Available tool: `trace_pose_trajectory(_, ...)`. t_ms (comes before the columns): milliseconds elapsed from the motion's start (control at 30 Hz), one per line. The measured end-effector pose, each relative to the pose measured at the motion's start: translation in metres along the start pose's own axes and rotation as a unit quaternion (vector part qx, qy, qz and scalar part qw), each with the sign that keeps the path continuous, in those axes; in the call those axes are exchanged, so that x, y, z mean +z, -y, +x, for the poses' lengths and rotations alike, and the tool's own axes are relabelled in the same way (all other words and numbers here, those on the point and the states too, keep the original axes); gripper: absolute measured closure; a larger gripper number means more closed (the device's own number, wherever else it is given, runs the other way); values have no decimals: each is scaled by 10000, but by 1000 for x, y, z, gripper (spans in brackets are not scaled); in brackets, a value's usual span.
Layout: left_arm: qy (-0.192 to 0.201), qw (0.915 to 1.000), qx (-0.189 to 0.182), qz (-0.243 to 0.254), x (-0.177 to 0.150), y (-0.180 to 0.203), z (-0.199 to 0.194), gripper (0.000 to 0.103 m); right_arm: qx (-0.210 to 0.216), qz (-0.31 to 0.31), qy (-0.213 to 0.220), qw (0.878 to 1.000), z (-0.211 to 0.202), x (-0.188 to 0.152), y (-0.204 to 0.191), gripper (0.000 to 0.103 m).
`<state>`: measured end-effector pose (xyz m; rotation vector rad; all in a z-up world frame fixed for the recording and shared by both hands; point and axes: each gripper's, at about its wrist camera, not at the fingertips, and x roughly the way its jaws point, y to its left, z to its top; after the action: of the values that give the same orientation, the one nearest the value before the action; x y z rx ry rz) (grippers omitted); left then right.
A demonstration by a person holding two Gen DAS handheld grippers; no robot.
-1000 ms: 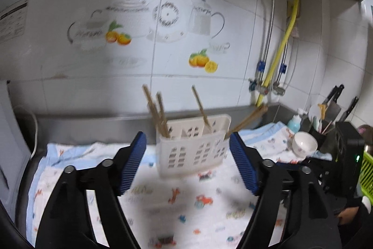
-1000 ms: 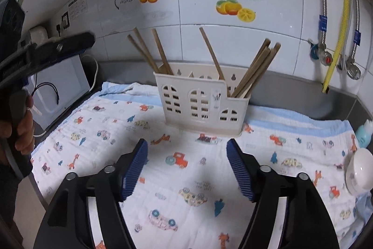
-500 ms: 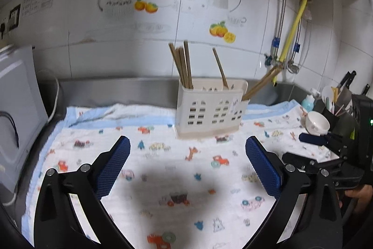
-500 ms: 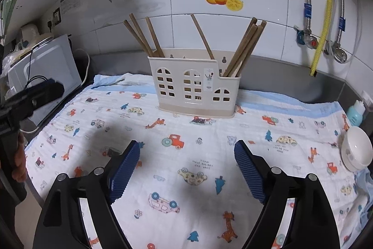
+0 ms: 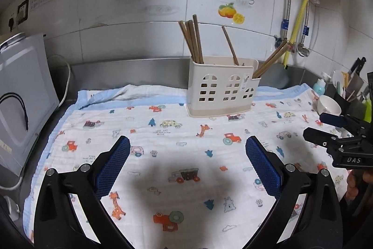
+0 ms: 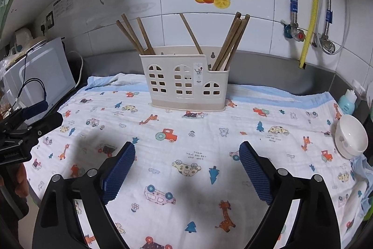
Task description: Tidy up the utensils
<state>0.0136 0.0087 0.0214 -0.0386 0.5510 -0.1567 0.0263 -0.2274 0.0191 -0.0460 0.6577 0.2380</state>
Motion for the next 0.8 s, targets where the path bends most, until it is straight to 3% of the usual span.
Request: trace_pose_trajectory(800, -293, 9996, 52, 20, -14, 3, 13, 5, -9, -27, -65, 10000, 3, -3, -3, 12)
